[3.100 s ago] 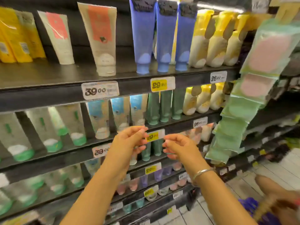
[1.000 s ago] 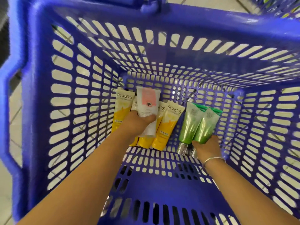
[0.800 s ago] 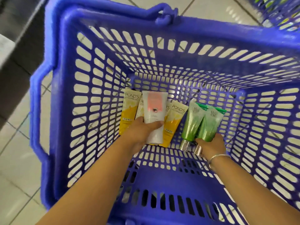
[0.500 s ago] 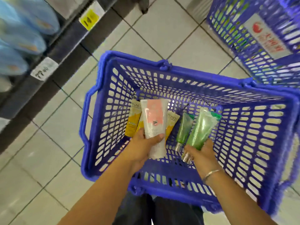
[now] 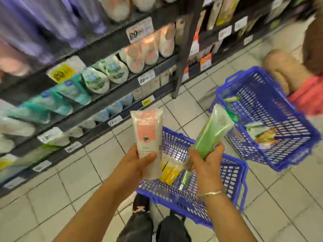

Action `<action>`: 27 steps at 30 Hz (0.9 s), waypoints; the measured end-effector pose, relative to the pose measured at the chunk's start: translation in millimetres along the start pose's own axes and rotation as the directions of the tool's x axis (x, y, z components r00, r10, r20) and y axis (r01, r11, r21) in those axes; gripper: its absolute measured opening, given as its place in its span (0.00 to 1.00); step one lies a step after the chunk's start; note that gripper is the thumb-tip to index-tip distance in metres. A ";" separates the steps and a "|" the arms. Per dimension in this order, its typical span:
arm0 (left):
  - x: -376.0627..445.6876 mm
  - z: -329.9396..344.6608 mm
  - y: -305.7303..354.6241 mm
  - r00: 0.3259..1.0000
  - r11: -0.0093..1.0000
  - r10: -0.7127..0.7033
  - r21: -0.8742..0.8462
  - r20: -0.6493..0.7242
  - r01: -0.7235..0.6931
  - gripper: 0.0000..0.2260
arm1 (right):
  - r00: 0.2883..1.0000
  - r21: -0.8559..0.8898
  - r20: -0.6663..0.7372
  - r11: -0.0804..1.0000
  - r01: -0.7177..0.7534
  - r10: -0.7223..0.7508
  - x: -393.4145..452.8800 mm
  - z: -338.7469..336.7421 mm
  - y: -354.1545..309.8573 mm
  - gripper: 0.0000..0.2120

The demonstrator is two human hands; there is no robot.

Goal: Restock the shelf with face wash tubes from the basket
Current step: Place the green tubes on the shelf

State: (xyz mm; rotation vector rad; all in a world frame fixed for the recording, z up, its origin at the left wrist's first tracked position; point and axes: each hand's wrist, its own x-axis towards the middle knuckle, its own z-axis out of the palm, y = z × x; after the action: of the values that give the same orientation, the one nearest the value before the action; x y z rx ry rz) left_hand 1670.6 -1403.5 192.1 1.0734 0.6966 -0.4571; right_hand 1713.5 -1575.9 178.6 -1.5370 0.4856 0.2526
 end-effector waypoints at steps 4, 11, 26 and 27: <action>-63.2 13.7 65.1 0.992 0.986 0.128 -0.110 0.000 -0.127 0.19 | 0.992 0.042 0.098 0.996 0.076 -0.080 -43.2 30.7 -92.4 0.18; -173.0 44.6 155.0 0.928 0.901 0.364 -0.223 -0.083 -0.373 0.37 | 0.917 0.046 0.286 0.960 0.277 -0.279 -108.2 68.7 -223.2 0.19; -334.8 61.4 261.6 0.602 0.602 0.760 -0.084 -0.244 -0.794 0.29 | 0.651 0.224 0.598 0.877 0.425 -0.468 -204.9 96.8 -386.8 0.27; -341.3 58.8 266.5 0.587 0.588 0.769 -0.078 -0.255 -0.805 0.29 | 0.640 0.226 0.602 0.871 0.437 -0.477 -208.6 99.6 -391.1 0.26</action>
State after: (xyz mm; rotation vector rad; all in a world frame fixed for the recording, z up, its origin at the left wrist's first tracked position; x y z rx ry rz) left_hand 1620.6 -1342.4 621.9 1.1404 0.3447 0.5079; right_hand 1720.7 -1460.7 618.0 -1.3520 -0.4546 0.3429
